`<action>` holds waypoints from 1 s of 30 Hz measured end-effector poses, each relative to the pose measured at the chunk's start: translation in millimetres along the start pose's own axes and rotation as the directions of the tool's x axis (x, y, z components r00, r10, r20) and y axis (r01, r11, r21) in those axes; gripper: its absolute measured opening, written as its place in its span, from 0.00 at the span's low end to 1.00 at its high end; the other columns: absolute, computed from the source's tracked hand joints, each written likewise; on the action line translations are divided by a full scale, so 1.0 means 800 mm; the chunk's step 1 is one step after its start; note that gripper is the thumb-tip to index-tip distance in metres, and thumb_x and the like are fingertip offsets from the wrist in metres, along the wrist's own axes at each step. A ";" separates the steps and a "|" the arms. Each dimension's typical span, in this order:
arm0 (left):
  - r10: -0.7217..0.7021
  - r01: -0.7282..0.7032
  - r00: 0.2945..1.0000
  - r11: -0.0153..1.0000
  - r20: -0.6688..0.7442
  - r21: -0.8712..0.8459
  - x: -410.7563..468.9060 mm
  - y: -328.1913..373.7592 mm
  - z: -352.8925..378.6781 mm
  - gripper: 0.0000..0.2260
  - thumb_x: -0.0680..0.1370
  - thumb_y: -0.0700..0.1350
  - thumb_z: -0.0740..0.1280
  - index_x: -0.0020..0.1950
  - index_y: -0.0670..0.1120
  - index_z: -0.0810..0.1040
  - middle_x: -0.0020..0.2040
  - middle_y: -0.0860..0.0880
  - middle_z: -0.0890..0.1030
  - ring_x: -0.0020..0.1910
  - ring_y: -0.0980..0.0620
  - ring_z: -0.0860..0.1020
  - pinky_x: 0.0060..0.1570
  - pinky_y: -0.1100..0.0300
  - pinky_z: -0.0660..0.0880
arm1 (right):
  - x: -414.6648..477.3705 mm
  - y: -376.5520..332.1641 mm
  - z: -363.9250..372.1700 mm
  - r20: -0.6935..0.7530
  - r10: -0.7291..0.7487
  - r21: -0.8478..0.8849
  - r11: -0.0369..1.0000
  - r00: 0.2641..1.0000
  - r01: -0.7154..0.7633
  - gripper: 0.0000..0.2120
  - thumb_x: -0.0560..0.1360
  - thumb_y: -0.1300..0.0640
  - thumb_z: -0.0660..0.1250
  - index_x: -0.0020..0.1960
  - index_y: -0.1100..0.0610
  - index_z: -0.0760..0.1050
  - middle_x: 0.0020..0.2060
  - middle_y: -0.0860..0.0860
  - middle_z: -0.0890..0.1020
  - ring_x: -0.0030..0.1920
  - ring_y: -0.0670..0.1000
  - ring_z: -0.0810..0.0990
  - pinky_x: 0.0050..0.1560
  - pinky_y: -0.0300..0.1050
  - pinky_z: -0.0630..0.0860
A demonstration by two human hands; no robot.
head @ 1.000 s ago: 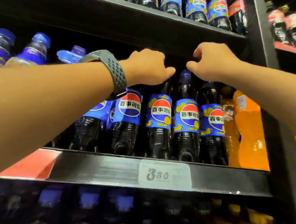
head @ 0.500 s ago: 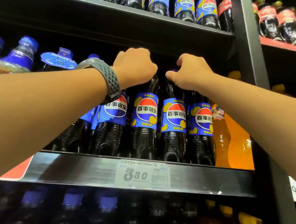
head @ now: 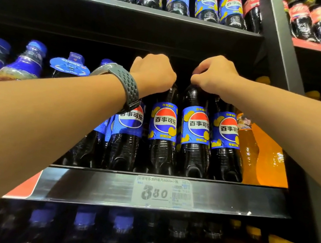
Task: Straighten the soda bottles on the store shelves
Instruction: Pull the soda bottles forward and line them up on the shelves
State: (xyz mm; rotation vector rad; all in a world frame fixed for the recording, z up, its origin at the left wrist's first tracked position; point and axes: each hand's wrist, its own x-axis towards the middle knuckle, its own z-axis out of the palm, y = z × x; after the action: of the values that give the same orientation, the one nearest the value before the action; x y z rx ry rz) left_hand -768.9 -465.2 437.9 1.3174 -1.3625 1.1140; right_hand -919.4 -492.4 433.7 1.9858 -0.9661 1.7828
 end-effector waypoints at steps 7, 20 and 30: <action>0.077 -0.081 0.994 0.996 0.080 0.037 -0.002 -0.008 -0.012 0.13 0.79 0.54 0.57 0.46 0.46 0.75 0.42 0.49 0.74 0.43 0.48 0.72 0.45 0.54 0.66 | 0.002 -0.009 0.002 0.074 -0.072 -0.199 0.976 0.995 0.085 0.12 0.73 0.52 0.68 0.55 0.54 0.81 0.52 0.51 0.81 0.49 0.51 0.77 0.41 0.42 0.71; 0.242 -0.242 0.970 0.960 0.021 0.142 -0.026 -0.166 -0.131 0.14 0.76 0.50 0.61 0.58 0.50 0.78 0.55 0.48 0.81 0.56 0.45 0.77 0.56 0.52 0.73 | -0.036 -0.146 0.048 -0.051 -0.355 -0.149 0.927 0.933 0.344 0.12 0.72 0.49 0.62 0.52 0.51 0.79 0.49 0.52 0.83 0.53 0.57 0.78 0.56 0.50 0.75; 0.220 -0.199 0.974 0.941 -0.047 0.275 -0.035 -0.322 -0.189 0.18 0.77 0.55 0.60 0.62 0.47 0.76 0.58 0.44 0.79 0.58 0.42 0.75 0.57 0.49 0.72 | -0.047 -0.288 0.136 -0.014 -0.391 -0.060 0.919 0.920 0.389 0.15 0.74 0.46 0.62 0.56 0.52 0.78 0.53 0.50 0.82 0.56 0.54 0.77 0.56 0.44 0.71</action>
State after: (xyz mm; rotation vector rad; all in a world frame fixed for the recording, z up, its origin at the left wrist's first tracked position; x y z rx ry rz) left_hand -508.2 -316.9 441.1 1.3246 -1.3523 1.5248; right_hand -686.6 -383.1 425.8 1.9482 -0.5513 1.5375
